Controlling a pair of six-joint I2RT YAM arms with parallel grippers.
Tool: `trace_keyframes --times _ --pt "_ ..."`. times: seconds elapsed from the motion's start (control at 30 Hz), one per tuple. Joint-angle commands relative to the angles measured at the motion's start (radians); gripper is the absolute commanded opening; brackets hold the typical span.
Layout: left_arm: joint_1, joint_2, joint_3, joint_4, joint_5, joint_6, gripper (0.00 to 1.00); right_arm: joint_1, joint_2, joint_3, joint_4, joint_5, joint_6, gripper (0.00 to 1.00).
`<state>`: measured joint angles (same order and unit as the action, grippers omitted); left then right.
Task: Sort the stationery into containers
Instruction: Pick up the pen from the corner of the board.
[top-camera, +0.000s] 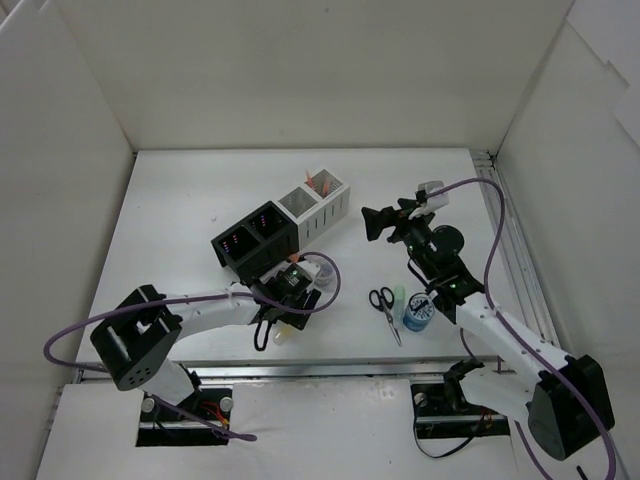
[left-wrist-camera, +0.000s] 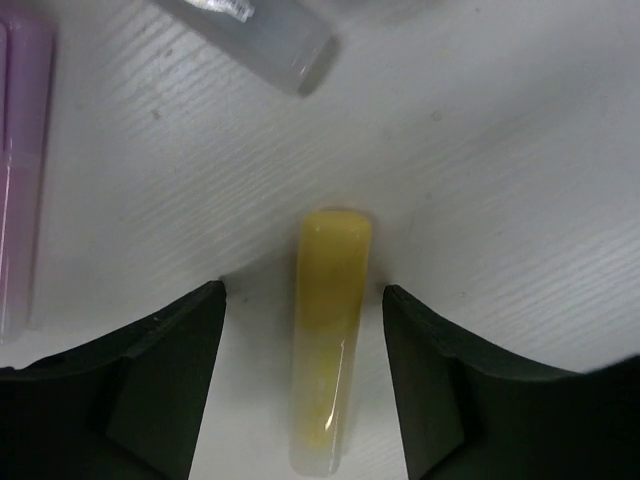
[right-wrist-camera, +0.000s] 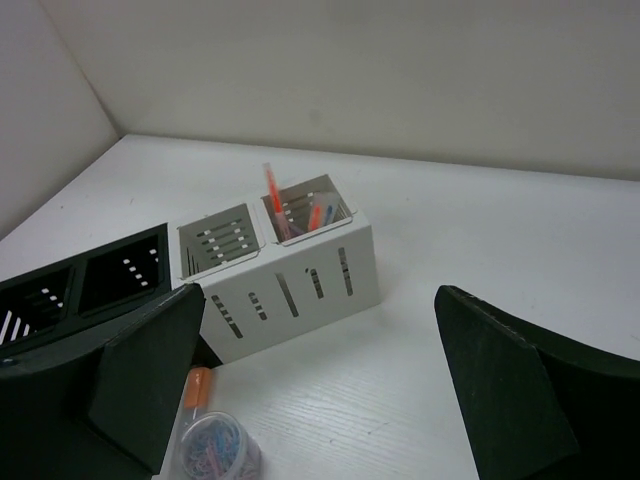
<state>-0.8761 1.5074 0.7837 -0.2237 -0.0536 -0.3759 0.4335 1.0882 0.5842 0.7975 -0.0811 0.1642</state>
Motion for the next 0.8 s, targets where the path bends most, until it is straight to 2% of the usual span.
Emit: trace_keyframes --times 0.0,0.03,0.07,0.13,0.17,0.23,0.27,0.37,0.53,0.6,0.7,0.77 --pt "-0.011 0.022 0.057 0.047 -0.025 0.017 0.57 -0.007 -0.103 0.019 -0.065 0.105 0.005 0.98" --pt "-0.011 0.03 0.058 0.05 -0.026 0.019 0.54 -0.009 -0.119 0.02 -0.117 0.118 0.003 0.98" --pt "-0.011 0.036 0.061 0.056 -0.026 0.019 0.45 -0.01 -0.148 0.022 -0.144 0.125 0.0 0.98" --pt "-0.011 0.053 0.069 0.072 -0.005 0.029 0.37 -0.012 -0.181 0.026 -0.21 0.153 -0.003 0.98" --pt "-0.011 0.063 0.078 0.072 0.009 0.037 0.22 -0.009 -0.191 0.029 -0.23 0.173 -0.005 0.98" --pt "-0.02 0.074 0.094 0.052 0.014 0.046 0.1 -0.012 -0.218 0.034 -0.285 0.194 -0.011 0.98" --pt "-0.02 0.077 0.112 0.041 -0.001 0.046 0.0 -0.012 -0.228 0.034 -0.3 0.202 -0.012 0.98" --pt "-0.02 0.047 0.124 0.02 -0.014 0.055 0.0 -0.015 -0.254 0.034 -0.343 0.236 -0.014 0.98" --pt "-0.02 -0.137 0.134 0.015 -0.018 0.089 0.0 -0.013 -0.269 0.023 -0.403 0.236 -0.02 0.98" --pt "-0.02 -0.228 0.141 0.029 -0.084 0.104 0.0 -0.012 -0.271 0.013 -0.406 0.242 -0.022 0.98" --pt "-0.002 -0.332 0.128 0.148 -0.178 0.172 0.0 -0.016 -0.268 0.003 -0.39 0.242 -0.025 0.98" --pt "0.032 -0.371 0.121 0.288 -0.202 0.231 0.0 -0.016 -0.258 0.003 -0.388 0.233 -0.029 0.98"
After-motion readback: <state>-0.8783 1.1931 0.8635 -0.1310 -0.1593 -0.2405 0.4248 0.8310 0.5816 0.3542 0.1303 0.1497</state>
